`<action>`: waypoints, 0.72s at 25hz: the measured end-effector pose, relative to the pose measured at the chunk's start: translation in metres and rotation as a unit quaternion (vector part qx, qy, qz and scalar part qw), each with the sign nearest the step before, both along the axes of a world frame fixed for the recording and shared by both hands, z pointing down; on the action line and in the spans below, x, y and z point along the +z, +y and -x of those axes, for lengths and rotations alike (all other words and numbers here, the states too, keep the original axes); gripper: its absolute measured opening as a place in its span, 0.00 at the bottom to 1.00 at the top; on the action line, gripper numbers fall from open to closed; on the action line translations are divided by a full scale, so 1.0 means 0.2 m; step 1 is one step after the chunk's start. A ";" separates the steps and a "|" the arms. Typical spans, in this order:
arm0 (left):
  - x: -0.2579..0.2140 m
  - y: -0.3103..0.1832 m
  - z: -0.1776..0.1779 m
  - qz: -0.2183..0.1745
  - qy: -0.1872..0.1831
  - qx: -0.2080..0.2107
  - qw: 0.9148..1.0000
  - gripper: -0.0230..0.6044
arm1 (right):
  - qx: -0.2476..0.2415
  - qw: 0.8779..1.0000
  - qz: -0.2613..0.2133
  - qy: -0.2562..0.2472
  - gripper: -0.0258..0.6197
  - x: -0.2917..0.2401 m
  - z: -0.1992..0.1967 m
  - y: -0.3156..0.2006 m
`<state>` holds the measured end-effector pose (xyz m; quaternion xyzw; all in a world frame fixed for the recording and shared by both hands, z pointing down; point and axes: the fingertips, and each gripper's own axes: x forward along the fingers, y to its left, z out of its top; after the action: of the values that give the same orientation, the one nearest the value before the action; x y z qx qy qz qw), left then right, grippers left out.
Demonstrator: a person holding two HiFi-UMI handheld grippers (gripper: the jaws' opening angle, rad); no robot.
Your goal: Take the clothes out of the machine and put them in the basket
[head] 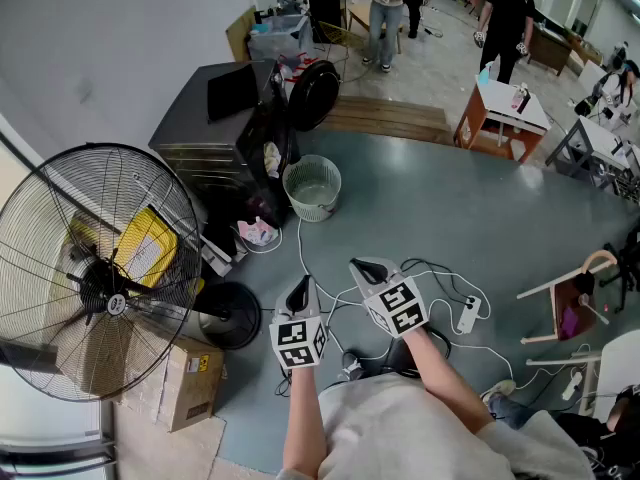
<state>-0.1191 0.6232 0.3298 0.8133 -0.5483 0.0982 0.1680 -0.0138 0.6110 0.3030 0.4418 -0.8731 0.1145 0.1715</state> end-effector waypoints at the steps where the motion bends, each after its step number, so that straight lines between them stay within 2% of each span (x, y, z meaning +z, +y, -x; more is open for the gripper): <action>1: 0.00 0.00 0.01 0.000 0.002 0.000 1.000 0.13 | 0.003 1.000 0.001 0.000 0.04 0.00 0.00 0.00; 8: 0.00 -0.04 -0.03 0.000 0.027 0.005 1.000 0.13 | 0.021 1.000 -0.001 0.010 0.04 0.01 -0.04 0.00; 13: 0.04 -0.05 -0.02 0.013 0.036 0.005 0.999 0.13 | 0.046 0.999 0.012 -0.021 0.04 0.01 -0.15 0.00; 18: 0.10 -0.11 -0.02 0.024 0.036 0.000 0.999 0.13 | 0.062 0.998 0.013 -0.030 0.04 0.03 -0.24 -0.06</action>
<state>-0.1160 0.6017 0.3507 0.8120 -0.5394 0.0820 0.2074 0.0351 0.5993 0.3097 0.4891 -0.8471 0.1501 0.1434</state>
